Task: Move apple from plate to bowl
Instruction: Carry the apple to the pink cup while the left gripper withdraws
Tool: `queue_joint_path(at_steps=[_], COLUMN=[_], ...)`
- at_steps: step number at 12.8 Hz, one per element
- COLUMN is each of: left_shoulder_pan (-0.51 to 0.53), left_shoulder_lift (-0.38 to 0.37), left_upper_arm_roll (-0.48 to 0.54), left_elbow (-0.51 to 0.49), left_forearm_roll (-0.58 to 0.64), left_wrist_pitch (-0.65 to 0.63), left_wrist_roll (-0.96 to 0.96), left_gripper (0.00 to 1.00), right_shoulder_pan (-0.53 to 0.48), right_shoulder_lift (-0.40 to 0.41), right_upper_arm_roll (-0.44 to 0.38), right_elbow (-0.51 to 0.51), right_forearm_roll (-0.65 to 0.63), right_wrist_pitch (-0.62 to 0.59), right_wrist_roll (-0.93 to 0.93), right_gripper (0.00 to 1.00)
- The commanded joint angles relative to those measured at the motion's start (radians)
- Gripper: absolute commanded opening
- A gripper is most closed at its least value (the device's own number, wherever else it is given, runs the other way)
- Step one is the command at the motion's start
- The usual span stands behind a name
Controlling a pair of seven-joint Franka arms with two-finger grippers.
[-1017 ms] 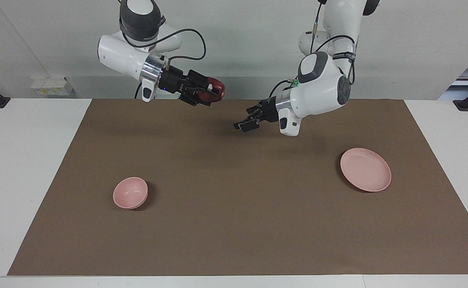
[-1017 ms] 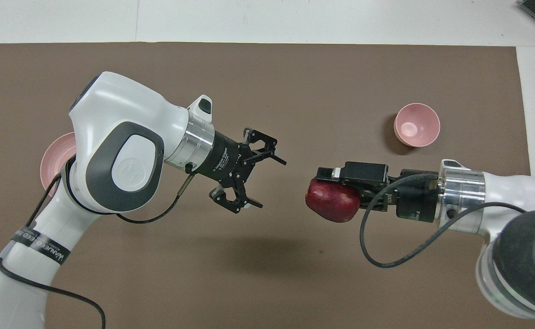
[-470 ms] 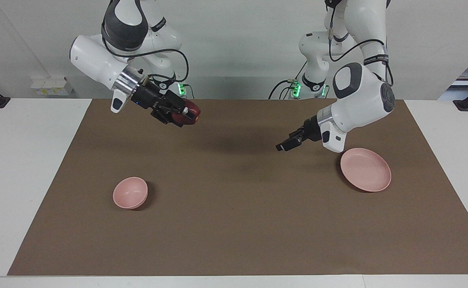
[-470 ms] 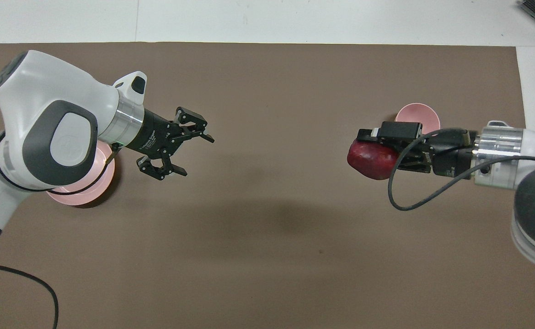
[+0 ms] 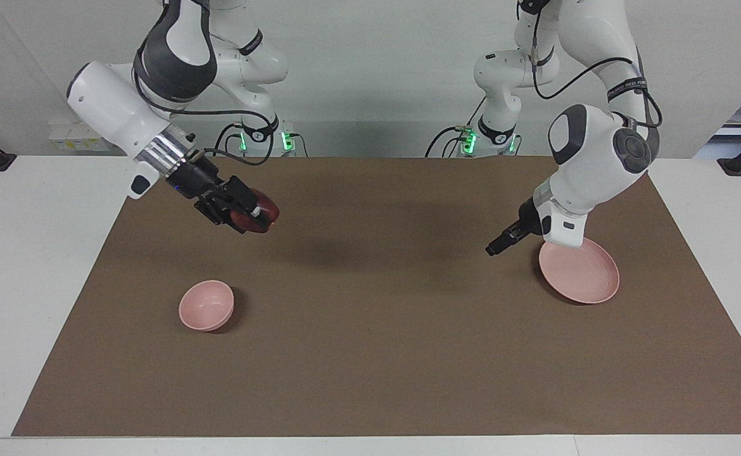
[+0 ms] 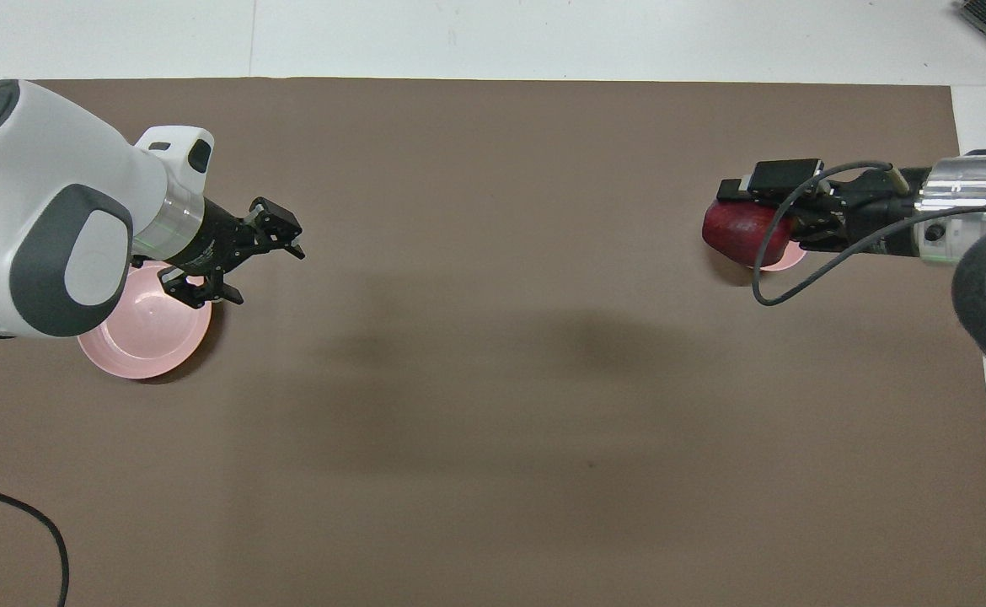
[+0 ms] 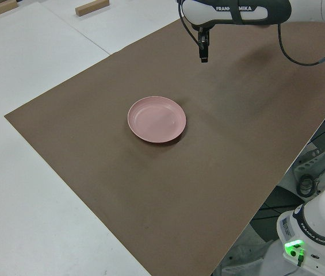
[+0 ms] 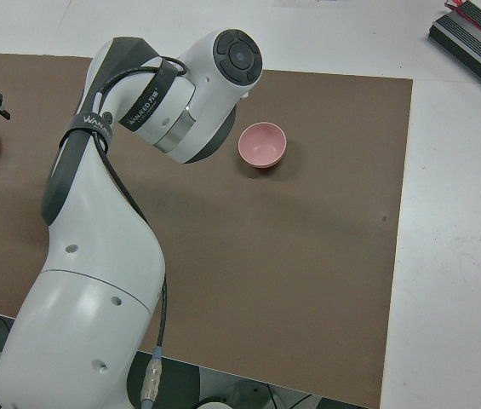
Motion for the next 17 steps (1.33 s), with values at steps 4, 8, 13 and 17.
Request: queue_joint_path(at_steps=[4, 8, 13, 17], left_shoulder_pan=[0.124, 0.147, 0.15, 0.149], left_shoulder_lift=[-0.005, -0.062, -0.087, -0.087], left_upper_arm_roll=[-0.009, -0.009, -0.011, -0.011], left_elbow=[0.005, 0.031, 0.066, 0.066], left_forearm_roll=[0.083, 0.092, 0.09, 0.09], left_wrist_pitch=[0.054, 0.022, 0.005, 0.004], left_wrist_roll=[0.406, 0.462, 0.457, 0.457], left_gripper=[1.0, 1.0, 1.0, 1.0], right_shoulder_pan=[-0.036, -0.063, -0.046, -0.042], right_shoulder_lift=[0.113, 0.181, 0.234, 0.282], right_upper_arm_roll=[0.009, 0.009, 0.009, 0.009], right_elbow=[0.043, 0.043, 0.043, 0.043], right_forearm_roll=[-0.254, -0.441, -0.622, -0.791], right_wrist_pitch=[0.126, 0.173, 0.221, 0.287], right_wrist_roll=[0.019, -0.004, 0.011, 0.016], right_gripper=[0.0, 0.0, 0.0, 0.0])
